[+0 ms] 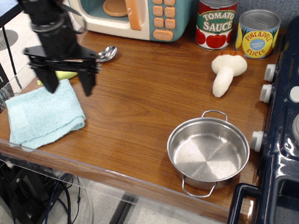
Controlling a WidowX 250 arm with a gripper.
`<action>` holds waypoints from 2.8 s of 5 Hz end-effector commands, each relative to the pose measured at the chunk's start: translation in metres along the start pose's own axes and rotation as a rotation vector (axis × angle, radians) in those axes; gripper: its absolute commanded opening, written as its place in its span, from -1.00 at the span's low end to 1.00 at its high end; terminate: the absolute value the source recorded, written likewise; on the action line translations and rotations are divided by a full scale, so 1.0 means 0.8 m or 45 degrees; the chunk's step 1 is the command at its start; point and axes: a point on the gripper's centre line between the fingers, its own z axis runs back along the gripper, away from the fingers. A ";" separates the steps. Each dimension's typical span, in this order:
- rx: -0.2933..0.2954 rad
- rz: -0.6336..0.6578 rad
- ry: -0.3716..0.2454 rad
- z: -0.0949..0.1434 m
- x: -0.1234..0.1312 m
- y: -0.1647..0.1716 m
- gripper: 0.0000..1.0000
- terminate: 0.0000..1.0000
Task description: Move the pot on top of the blue towel
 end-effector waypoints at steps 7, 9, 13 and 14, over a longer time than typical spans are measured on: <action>-0.174 -0.618 0.012 -0.035 -0.047 -0.205 -1.00 -1.00; -0.191 -0.610 0.017 -0.018 -0.043 -0.182 -1.00 -1.00; -0.171 -0.172 -0.107 0.046 -0.024 -0.022 -1.00 -1.00; -0.114 -0.016 -0.130 0.054 -0.030 0.037 -1.00 -1.00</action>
